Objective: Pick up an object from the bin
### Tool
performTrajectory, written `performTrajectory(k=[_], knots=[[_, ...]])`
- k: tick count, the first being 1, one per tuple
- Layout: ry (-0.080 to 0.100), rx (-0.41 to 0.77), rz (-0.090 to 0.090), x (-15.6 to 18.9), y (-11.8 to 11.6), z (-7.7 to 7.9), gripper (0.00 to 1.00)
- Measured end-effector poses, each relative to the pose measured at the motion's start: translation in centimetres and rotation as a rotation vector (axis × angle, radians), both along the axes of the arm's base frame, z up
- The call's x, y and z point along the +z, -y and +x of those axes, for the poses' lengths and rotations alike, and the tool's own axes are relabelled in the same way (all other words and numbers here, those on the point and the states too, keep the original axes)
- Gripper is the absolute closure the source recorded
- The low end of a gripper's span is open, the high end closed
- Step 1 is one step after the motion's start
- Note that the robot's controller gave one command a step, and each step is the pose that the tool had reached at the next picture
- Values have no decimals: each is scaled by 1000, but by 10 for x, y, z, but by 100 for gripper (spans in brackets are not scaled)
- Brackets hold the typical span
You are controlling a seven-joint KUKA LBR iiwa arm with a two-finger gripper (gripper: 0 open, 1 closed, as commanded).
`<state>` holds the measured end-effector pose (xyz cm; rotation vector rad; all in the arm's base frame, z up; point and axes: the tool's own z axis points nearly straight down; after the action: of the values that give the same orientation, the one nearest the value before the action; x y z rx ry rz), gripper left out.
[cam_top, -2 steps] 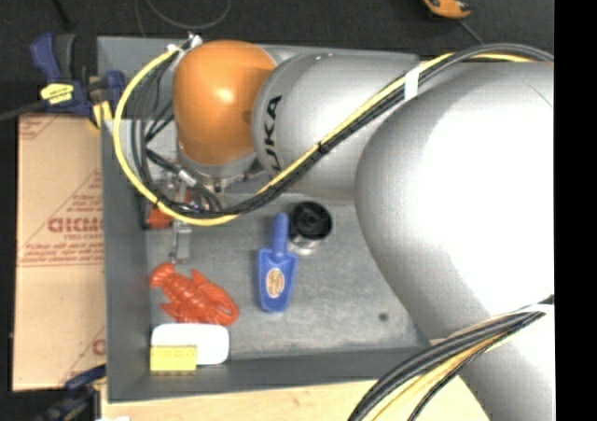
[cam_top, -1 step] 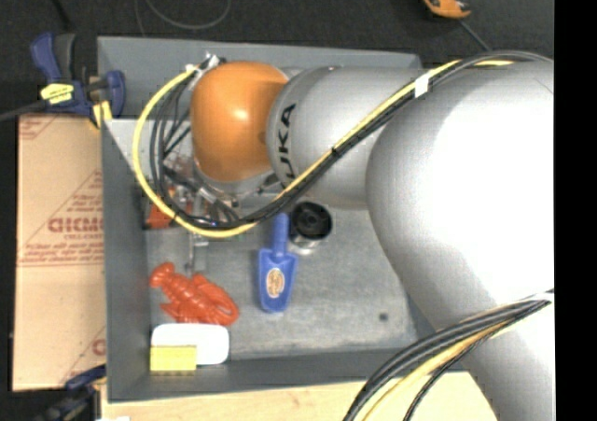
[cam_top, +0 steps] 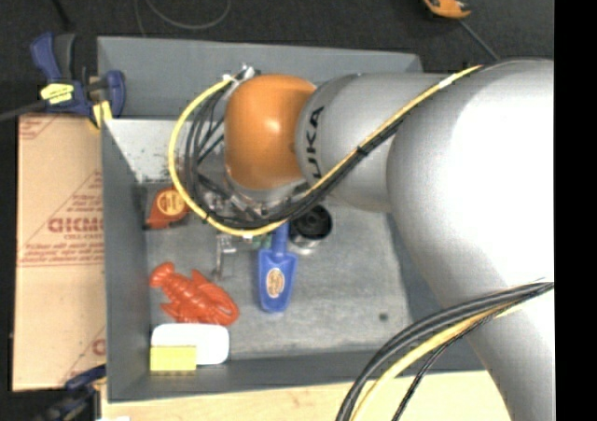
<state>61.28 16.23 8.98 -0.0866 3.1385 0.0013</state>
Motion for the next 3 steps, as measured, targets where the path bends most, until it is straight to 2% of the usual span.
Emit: performTrajectory(k=[1, 2, 3], knots=[[0, -52, -1, -8, 14, -14, 0], [-2, 161, -2, 8, 21, -36, 0], [1, 46, 1, 11, 32, -72, 0]])
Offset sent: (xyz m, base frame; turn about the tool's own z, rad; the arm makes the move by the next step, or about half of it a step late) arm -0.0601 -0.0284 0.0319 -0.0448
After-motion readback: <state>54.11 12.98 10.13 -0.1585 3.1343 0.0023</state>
